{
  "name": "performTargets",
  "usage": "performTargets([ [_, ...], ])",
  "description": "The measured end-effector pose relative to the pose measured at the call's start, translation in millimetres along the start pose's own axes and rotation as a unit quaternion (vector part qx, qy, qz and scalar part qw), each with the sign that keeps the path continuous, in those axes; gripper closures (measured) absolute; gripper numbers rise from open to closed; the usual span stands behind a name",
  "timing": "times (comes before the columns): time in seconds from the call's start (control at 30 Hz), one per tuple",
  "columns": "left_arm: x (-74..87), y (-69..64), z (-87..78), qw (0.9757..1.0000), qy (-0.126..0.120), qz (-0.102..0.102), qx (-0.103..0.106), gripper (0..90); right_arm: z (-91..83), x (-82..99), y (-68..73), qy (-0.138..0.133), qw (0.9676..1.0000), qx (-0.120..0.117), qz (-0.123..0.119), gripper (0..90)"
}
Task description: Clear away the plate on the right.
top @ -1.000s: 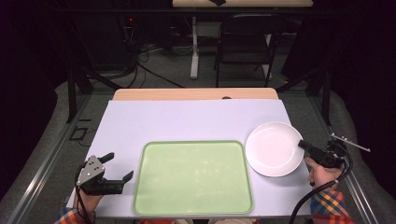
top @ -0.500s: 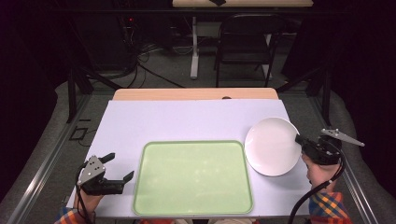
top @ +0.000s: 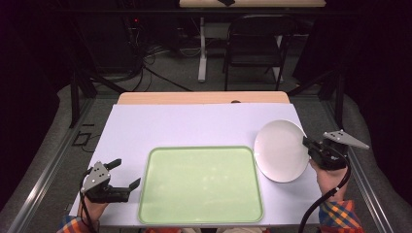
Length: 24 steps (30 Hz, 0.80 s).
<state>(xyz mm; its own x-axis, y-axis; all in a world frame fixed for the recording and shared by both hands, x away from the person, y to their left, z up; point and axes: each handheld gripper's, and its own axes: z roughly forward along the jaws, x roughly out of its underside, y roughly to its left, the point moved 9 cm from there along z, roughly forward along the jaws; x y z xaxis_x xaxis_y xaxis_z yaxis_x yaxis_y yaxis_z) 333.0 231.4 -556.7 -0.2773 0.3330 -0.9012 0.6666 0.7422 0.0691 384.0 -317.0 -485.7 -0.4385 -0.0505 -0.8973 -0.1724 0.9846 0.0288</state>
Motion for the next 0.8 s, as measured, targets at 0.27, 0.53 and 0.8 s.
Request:
performTargets([
  [0.27, -0.2, -0.4, 1.7, 1.0, 0.0, 0.0, 0.002, 4.4, -2.2, -7.1, 8.1, -0.004, 0.9991, 0.002, -0.043, 86.5],
  [0.53, 0.7, -0.3, 2.2, 1.0, 0.004, 0.001, 0.004, 4.3, -6.3, -13.2, 13.1, -0.012, 0.9968, 0.016, -0.078, 86.7],
  [0.8, 0.1, 0.3, 1.7, 1.0, 0.002, -0.001, 0.002, 4.4, -9.2, -18.1, 27.5, -0.02, 0.992, 0.022, -0.123, 86.6],
])
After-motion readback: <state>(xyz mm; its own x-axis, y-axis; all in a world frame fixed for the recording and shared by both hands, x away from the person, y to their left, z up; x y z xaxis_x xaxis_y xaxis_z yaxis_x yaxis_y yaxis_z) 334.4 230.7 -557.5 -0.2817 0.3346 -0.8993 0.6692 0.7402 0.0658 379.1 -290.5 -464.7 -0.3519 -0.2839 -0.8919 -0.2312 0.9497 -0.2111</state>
